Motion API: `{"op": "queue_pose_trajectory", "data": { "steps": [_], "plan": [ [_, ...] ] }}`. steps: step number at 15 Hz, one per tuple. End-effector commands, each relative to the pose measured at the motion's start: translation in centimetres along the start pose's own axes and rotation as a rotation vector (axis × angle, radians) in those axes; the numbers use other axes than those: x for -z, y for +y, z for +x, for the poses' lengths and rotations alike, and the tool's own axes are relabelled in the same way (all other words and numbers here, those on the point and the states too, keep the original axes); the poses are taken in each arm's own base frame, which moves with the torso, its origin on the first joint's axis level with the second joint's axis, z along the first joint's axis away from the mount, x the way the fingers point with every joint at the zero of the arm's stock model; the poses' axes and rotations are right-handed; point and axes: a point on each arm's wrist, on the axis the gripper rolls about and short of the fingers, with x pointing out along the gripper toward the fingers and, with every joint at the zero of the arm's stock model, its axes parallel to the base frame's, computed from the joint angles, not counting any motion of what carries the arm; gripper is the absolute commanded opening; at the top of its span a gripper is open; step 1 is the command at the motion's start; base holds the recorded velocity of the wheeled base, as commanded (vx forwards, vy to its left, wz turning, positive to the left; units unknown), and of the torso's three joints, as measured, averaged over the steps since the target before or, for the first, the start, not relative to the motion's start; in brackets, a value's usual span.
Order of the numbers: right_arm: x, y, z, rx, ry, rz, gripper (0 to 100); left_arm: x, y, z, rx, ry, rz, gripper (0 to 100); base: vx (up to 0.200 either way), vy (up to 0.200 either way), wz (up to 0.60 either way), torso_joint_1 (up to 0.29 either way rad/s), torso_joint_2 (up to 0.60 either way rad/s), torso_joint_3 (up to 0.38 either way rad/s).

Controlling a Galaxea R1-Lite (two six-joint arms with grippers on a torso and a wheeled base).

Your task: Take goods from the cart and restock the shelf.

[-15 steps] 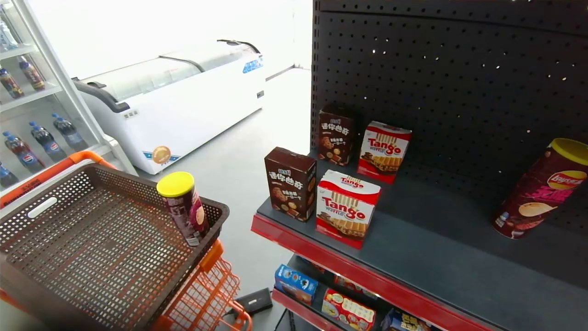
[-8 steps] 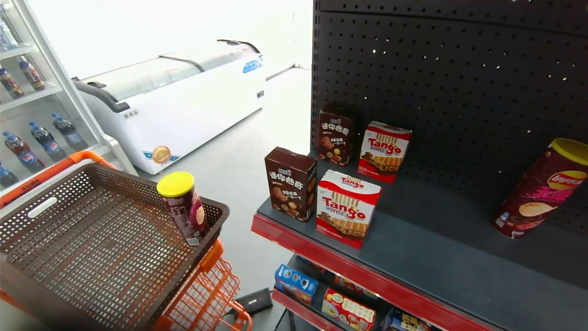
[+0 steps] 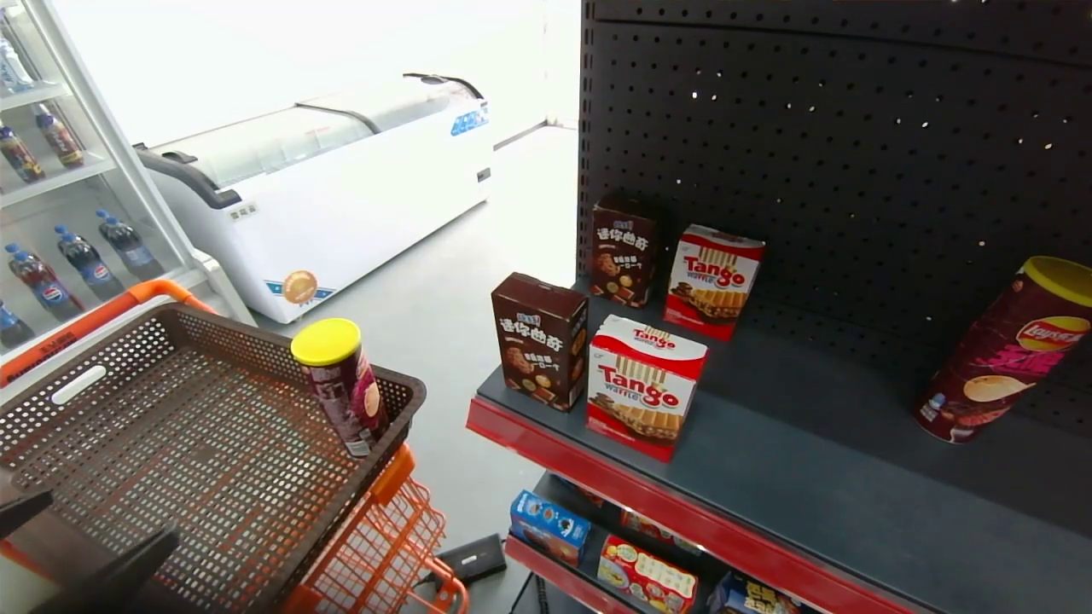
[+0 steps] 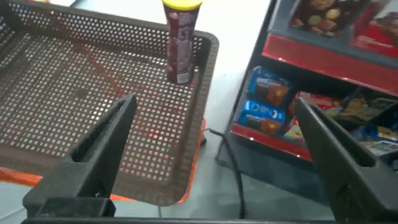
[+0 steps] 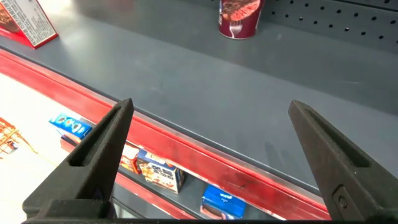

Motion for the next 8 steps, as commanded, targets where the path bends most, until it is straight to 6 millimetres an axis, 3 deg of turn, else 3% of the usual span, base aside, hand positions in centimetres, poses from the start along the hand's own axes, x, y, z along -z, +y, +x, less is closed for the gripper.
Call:
{"op": "queue_pose_trajectory", "data": {
  "steps": [1, 2, 8],
  "plan": [
    [0.0, 0.0, 0.0, -0.001, -0.001, 0.000, 100, -1.1, -0.6, 7.1, -0.111, 0.153, 0.027, 100, 0.000, 0.000, 0.00, 0.000, 0.00, 0.000],
    [0.0, 0.0, 0.0, 0.001, -0.001, 0.000, 100, -1.3, -0.6, 9.7, -0.129, 0.129, 0.019, 100, 0.000, 0.000, 0.00, 0.000, 0.00, 0.000],
    [0.0, 0.0, 0.0, -0.001, -0.001, 0.000, 100, 0.3, 0.2, 17.4, -0.180, 0.085, 0.042, 100, 0.000, 0.000, 0.00, 0.000, 0.00, 0.000]
  ]
}}
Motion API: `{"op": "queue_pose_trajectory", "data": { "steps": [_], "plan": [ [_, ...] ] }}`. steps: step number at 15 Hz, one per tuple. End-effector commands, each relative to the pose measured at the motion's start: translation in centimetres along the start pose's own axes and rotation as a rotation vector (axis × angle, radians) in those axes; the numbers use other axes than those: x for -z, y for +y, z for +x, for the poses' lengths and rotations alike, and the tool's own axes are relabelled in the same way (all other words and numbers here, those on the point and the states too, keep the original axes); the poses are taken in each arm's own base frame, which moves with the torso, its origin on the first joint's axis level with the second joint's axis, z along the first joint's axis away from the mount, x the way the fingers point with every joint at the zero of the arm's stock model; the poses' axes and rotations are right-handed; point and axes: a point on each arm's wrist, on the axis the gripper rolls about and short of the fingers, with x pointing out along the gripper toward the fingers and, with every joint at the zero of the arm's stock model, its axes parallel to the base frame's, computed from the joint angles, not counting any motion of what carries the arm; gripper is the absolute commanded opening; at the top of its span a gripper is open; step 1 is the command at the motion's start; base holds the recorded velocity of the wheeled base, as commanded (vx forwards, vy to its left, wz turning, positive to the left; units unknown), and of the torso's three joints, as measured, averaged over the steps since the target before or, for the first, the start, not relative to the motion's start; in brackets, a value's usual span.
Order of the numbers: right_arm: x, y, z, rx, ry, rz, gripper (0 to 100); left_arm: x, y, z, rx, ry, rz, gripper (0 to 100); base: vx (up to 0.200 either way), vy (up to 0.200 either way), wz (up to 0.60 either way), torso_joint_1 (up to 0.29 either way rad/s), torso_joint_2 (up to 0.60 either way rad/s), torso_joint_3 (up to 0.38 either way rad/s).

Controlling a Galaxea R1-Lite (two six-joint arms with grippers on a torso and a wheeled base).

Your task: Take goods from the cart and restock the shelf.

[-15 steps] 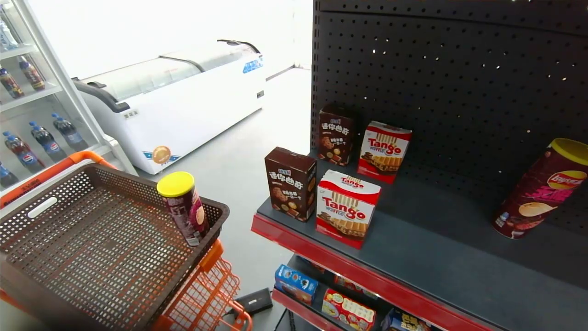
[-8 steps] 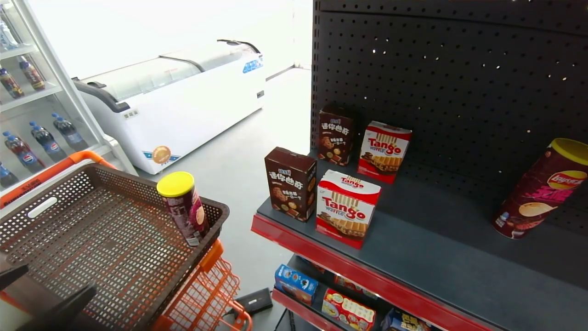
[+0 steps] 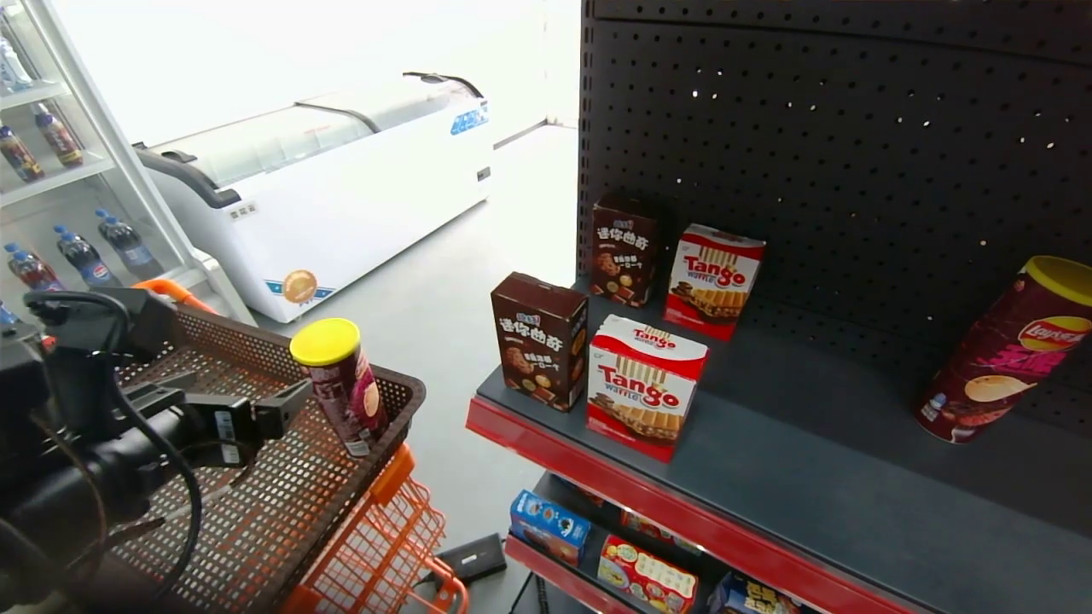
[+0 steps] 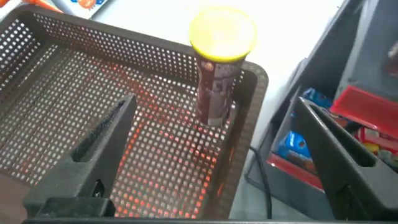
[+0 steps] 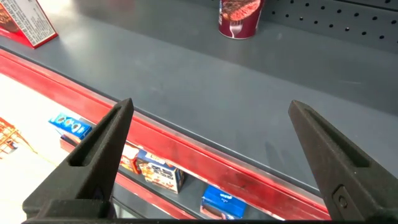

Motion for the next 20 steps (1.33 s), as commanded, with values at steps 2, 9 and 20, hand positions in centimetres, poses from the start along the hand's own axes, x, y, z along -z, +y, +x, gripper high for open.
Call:
{"op": "queue_pose_trajectory", "data": {
  "steps": [2, 9, 20],
  "plan": [
    [0.0, 0.0, 0.0, 0.001, -0.001, 0.000, 100, 2.8, -0.6, 5.8, -0.032, 0.043, 0.017, 100, 0.000, 0.000, 0.00, 0.000, 0.00, 0.000],
    [0.0, 0.0, 0.0, 0.001, -0.001, 0.000, 100, 6.5, -0.1, 11.6, -0.085, -0.052, 0.019, 100, 0.000, 0.000, 0.00, 0.000, 0.00, 0.000],
    [0.0, 0.0, 0.0, 0.001, -0.001, 0.000, 100, 7.3, -0.9, 17.4, -0.086, -0.098, 0.009, 100, 0.000, 0.000, 0.00, 0.000, 0.00, 0.000]
  ]
}}
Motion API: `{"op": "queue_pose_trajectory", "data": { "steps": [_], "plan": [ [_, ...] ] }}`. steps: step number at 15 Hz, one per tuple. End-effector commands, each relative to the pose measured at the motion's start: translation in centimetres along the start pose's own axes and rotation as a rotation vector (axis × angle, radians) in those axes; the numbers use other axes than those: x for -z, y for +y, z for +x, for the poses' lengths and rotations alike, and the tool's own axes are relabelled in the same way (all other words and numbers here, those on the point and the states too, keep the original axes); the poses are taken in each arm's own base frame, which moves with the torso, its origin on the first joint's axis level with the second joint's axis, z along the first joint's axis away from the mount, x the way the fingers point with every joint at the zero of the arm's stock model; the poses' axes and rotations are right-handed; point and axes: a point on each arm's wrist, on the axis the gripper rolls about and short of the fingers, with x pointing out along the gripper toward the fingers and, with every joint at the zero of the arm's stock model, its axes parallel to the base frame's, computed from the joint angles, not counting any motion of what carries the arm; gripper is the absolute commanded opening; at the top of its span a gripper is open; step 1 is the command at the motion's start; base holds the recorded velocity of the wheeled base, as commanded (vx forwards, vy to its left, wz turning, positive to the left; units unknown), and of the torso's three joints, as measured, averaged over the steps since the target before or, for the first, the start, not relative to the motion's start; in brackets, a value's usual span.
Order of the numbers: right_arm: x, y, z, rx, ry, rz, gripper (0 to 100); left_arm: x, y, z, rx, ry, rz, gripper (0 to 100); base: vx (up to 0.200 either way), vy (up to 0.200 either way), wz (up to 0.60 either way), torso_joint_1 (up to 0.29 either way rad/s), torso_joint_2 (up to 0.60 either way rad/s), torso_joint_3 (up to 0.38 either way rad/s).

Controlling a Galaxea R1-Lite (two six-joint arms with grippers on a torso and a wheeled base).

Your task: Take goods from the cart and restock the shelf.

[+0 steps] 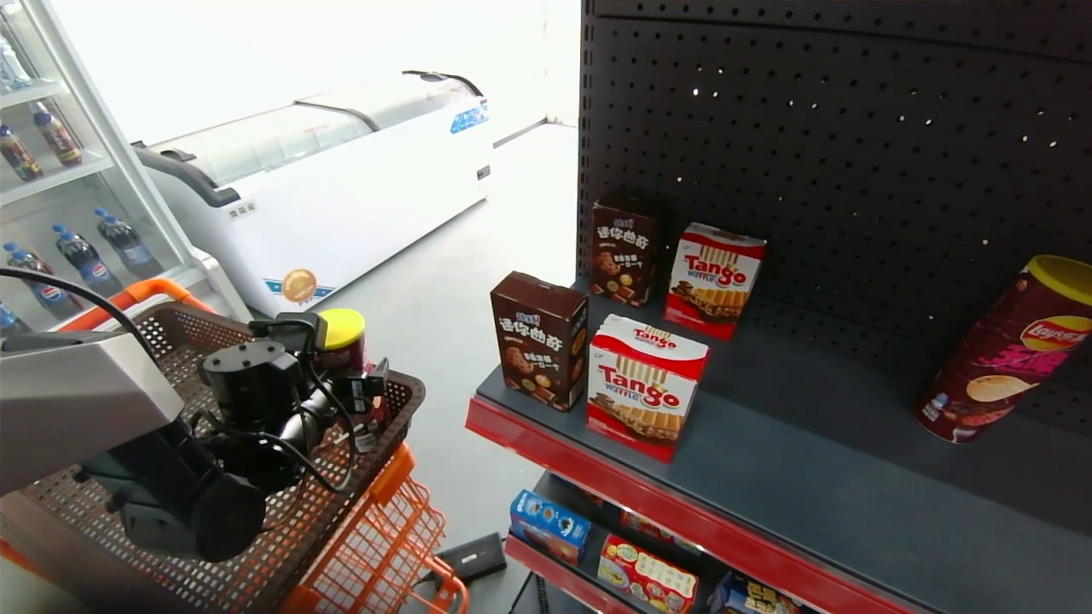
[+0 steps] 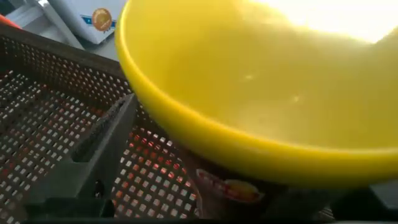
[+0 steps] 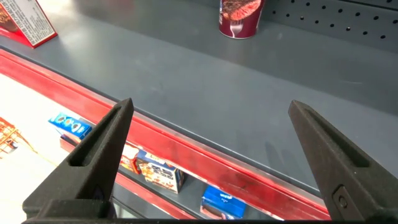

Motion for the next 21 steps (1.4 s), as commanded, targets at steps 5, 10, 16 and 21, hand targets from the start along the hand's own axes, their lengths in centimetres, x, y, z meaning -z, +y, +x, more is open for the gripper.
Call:
{"op": "queue_pose_trajectory", "data": {
  "steps": [5, 10, 16, 21],
  "plan": [
    [0.0, 0.0, 0.0, 0.000, -0.001, 0.000, 100, 1.5, -0.4, 1.0, 0.002, 0.010, 0.004, 0, 0.000, 0.000, 0.00, 0.000, 0.00, 0.000],
    [0.0, 0.0, 0.0, 0.000, -0.001, 0.000, 100, 0.7, -0.5, 0.7, 0.007, -0.012, 0.009, 0, 0.000, 0.000, 0.00, 0.000, 0.00, 0.000],
    [0.0, 0.0, 0.0, -0.001, -0.001, 0.000, 100, -7.2, 0.3, -2.1, 0.007, -0.165, 0.020, 0, 0.000, 0.000, 0.00, 0.000, 0.00, 0.000],
    [0.0, 0.0, 0.0, 0.000, -0.001, 0.000, 100, -12.9, 0.6, -7.0, 0.141, -0.253, 0.009, 0, 0.000, 0.000, 0.00, 0.000, 0.00, 0.000]
  ]
}}
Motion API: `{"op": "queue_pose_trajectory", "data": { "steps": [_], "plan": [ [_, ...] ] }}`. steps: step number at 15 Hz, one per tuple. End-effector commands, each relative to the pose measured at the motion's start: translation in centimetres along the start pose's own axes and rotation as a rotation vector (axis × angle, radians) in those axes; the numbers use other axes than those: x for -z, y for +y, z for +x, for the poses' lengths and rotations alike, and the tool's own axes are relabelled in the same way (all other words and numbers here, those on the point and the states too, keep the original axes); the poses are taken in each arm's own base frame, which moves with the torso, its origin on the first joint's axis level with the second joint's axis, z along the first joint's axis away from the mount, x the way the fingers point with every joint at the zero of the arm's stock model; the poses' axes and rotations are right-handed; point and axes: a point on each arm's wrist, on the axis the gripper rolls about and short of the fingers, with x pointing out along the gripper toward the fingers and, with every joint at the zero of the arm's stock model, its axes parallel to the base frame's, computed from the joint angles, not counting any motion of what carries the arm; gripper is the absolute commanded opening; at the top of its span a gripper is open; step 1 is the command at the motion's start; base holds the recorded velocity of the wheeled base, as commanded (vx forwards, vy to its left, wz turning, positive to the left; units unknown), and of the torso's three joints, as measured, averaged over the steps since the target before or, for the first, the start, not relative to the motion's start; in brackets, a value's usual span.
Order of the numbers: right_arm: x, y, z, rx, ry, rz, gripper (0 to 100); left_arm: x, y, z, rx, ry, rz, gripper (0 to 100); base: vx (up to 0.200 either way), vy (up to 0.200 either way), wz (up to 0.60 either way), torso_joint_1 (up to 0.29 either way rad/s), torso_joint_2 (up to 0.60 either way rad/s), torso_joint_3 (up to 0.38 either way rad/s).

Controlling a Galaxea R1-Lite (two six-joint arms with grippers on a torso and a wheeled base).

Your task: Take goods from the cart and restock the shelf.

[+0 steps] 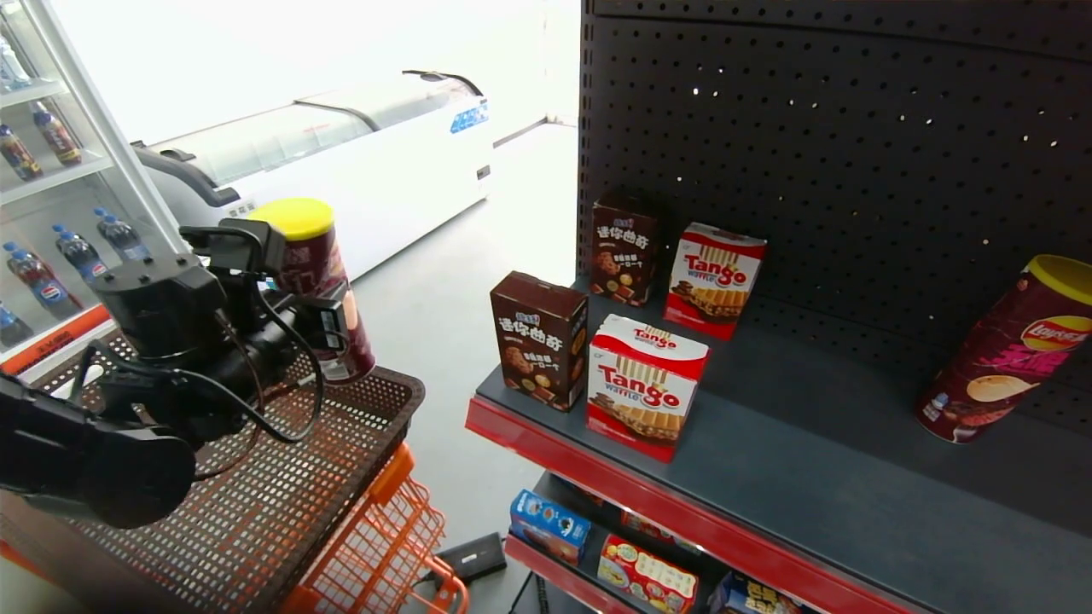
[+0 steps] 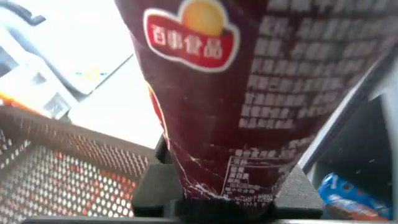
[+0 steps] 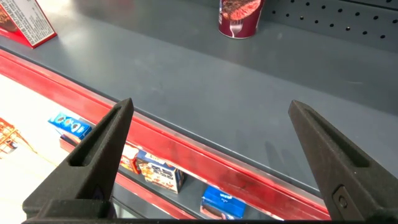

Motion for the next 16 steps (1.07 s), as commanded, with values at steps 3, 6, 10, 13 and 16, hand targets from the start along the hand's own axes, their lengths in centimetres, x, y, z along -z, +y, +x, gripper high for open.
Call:
{"op": "queue_pose_trajectory", "data": {
  "steps": [3, 6, 10, 13, 16],
  "plan": [
    [0.0, 0.0, 0.0, -0.001, -0.001, 0.000, 100, -5.5, -1.0, -4.8, 0.077, -0.059, -0.051, 0, 0.000, 0.000, 0.00, 0.000, 0.00, 0.000],
    [0.0, 0.0, 0.0, 0.001, -0.001, 0.000, 100, -6.7, -4.6, -6.8, 0.317, -0.089, -0.056, 0, 0.000, 0.000, 0.00, 0.000, 0.00, 0.000],
    [0.0, 0.0, 0.0, 0.001, -0.001, 0.000, 100, -6.5, -7.7, -8.0, 0.463, -0.080, -0.061, 0, 0.000, 0.000, 0.00, 0.000, 0.00, 0.000],
    [0.0, 0.0, 0.0, 0.001, -0.001, 0.000, 100, -6.6, -9.9, -9.9, 0.572, -0.078, -0.076, 0, 0.000, 0.000, 0.00, 0.000, 0.00, 0.000],
    [0.0, 0.0, 0.0, 0.001, -0.001, 0.000, 100, -6.4, -10.8, -11.4, 0.634, -0.069, -0.084, 0, 0.000, 0.000, 0.00, 0.000, 0.00, 0.000]
  ]
}}
